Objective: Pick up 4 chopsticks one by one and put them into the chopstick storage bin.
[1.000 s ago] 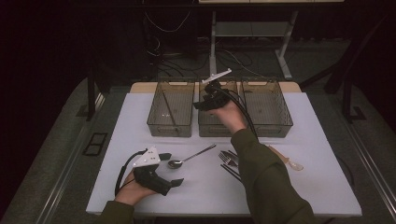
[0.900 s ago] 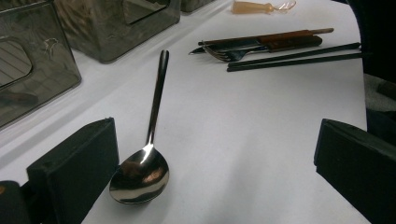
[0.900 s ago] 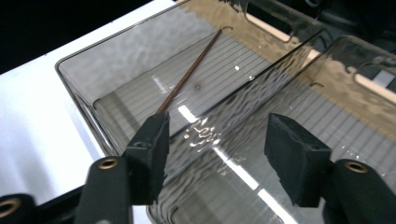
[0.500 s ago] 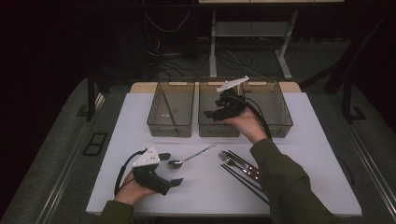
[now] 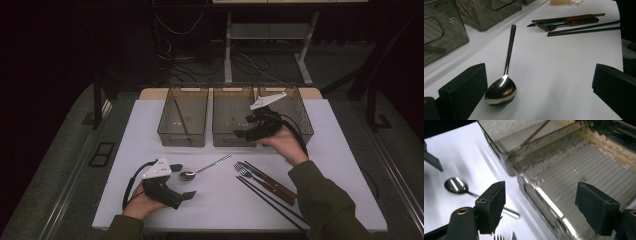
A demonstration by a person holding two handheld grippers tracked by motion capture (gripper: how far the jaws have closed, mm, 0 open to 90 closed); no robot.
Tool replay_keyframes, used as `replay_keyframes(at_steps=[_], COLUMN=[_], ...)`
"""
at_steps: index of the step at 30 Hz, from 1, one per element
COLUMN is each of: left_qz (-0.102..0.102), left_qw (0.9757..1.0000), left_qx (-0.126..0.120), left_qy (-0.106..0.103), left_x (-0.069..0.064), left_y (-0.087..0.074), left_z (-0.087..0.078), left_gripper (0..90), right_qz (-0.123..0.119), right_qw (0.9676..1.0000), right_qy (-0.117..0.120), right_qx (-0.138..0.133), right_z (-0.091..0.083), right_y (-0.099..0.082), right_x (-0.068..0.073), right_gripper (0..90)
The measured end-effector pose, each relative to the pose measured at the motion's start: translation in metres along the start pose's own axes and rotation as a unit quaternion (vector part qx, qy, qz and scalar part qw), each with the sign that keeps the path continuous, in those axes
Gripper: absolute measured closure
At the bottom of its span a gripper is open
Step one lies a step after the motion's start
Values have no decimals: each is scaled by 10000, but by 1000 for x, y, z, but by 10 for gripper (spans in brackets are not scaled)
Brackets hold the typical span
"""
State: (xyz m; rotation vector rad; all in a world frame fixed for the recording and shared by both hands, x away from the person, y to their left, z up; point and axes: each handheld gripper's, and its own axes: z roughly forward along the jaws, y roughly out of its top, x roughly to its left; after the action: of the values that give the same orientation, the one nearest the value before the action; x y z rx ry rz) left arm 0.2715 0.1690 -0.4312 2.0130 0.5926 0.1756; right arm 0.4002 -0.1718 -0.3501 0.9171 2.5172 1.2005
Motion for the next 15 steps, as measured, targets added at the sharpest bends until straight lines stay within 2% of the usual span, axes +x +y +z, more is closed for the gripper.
replay_keyframes(at_steps=[5,15], left_qz=[10,-11], left_qw=[10000,10000], left_qx=[41,26], left_qy=[10,52], left_x=[0,3], left_y=[0,-2], left_z=[1,0], left_gripper=[0,0], right_qz=[-42,59], right_qw=[10000,10000], right_qy=[1,16], right_qx=[10,-60], right_z=[-14,-37], right_y=[-19,-56], right_x=[-1,-1], right_gripper=[245,225])
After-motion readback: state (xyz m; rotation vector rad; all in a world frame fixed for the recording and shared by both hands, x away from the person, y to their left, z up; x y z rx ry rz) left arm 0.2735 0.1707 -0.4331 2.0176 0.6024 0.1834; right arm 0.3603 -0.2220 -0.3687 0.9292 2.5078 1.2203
